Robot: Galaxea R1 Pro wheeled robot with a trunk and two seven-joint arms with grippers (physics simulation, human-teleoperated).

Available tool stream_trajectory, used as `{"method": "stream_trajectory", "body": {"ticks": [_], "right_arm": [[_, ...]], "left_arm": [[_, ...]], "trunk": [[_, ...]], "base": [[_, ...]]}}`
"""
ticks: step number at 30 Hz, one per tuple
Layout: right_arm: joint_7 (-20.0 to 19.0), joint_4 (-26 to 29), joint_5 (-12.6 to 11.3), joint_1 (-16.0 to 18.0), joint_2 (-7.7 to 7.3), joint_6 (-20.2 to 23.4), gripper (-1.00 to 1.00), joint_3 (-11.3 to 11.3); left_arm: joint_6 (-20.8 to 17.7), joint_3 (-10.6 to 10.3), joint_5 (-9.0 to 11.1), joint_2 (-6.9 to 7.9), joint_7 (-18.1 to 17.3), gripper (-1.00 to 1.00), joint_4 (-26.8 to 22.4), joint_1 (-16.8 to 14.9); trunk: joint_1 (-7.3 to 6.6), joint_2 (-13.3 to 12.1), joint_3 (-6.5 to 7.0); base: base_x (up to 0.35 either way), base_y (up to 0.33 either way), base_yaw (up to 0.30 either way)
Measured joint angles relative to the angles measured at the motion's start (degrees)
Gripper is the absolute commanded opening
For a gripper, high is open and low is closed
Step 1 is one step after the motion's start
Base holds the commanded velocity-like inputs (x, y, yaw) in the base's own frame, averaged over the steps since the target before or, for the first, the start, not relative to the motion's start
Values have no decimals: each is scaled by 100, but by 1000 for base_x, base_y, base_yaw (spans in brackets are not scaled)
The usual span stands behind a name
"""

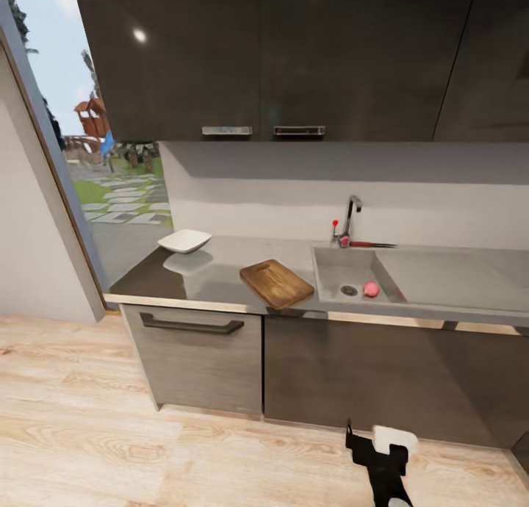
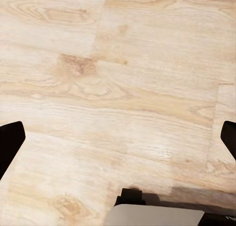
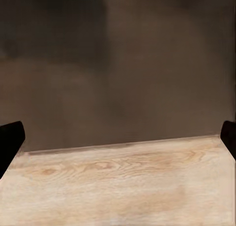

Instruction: In the kitchen, take the Vidalia onion out of the sink, dice it on the chopping board with the paring knife, put the diced onion into the bowl on the countertop, then place both the paring knife and the chopping board into the sink.

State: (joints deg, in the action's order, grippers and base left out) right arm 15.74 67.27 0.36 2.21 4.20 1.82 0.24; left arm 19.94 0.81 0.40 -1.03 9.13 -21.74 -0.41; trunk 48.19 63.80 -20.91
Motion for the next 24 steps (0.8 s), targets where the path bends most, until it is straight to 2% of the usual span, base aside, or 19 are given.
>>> {"method": "stream_trajectory", "body": {"ticks": [4,6,10,12,13,17,24], "right_arm": [[29,772,-1,-2,1,760,100,0],[82,1082,-1,-2,1,998,100,3],[211,1679,3,-2,1,1206,100,57],[242,1941,4,-3,-16,1243,100,153],[257,2082,4,-4,-36,1267,100,269],[270,2225,4,-4,-48,1394,100,399],[313,2341,39,-2,-37,1528,100,435]], "left_arm": [[0,0,0,0,0,100,0,0],[0,0,0,0,0,100,0,0],[0,0,0,0,0,100,0,0],[0,0,0,0,0,100,0,0],[0,0,0,2,0,100,0,0],[0,0,0,1,0,100,0,0],[0,0,0,8,0,100,0,0]], "trunk": [[-88,-161,72],[-132,-241,108],[-220,-401,180],[-264,-482,215],[-286,-522,233],[-374,-683,305],[-527,-964,431]], "base": [[0,0,0],[0,0,0],[0,0,0],[0,0,0],[0,0,0],[0,0,0],[0,0,0]]}}
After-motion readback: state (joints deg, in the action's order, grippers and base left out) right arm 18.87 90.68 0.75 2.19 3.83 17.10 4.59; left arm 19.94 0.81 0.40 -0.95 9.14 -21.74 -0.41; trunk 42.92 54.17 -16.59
